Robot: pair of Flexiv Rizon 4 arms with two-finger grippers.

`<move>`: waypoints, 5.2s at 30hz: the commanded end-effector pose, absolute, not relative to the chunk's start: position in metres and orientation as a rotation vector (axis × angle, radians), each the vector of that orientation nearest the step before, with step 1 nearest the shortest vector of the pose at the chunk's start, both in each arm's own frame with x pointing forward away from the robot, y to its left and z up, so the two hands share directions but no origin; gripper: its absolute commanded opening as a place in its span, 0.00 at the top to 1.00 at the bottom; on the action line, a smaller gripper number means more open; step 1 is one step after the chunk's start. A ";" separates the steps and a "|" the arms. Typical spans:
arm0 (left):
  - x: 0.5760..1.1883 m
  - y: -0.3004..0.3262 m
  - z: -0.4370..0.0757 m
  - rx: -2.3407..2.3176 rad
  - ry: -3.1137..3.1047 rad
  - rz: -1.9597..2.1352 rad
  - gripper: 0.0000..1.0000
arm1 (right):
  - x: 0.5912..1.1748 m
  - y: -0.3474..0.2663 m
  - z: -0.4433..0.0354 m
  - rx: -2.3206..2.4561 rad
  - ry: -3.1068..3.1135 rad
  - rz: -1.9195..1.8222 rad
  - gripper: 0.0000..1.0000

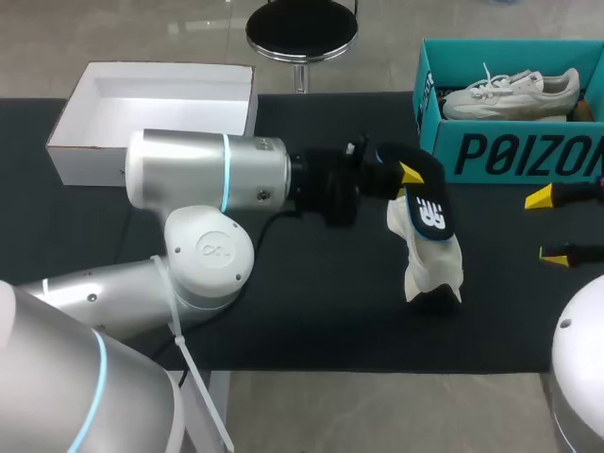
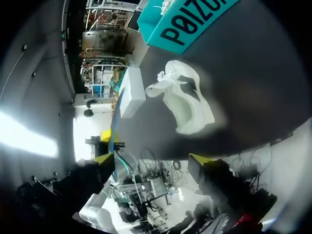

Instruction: Take the shoe out of the shoebox, open the shoe tongue, remove and reinsert the insole, then place the shoe into the shoebox

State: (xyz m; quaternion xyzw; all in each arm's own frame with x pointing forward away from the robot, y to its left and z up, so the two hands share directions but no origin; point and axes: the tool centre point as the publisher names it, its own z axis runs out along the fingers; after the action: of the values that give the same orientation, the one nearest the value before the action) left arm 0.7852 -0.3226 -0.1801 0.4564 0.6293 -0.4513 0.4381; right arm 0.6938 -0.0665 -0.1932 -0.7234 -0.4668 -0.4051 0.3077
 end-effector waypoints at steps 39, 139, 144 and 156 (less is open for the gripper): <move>0.772 -0.317 -0.160 1.228 1.603 -1.178 1.00 | 0.628 -0.103 -0.137 -1.228 -2.563 -1.014 0.00; 0.724 -0.369 -0.291 1.263 1.736 -1.489 1.00 | 0.642 -0.094 -0.140 -1.315 -2.555 -1.049 0.00; 0.737 -0.373 -0.295 1.211 1.741 -1.480 1.00 | 0.642 -0.094 -0.140 -1.315 -2.555 -1.049 0.00; 0.772 -0.386 -0.309 1.129 1.754 -1.463 1.00 | 0.642 -0.094 -0.140 -1.315 -2.555 -1.049 0.00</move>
State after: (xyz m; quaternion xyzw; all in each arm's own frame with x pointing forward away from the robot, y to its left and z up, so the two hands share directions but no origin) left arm 0.7668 -0.3735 -0.3041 0.4248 0.6606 -0.5468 0.2899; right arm 0.6552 -0.0927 -0.1389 -0.4199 -0.8397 -0.3372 0.0702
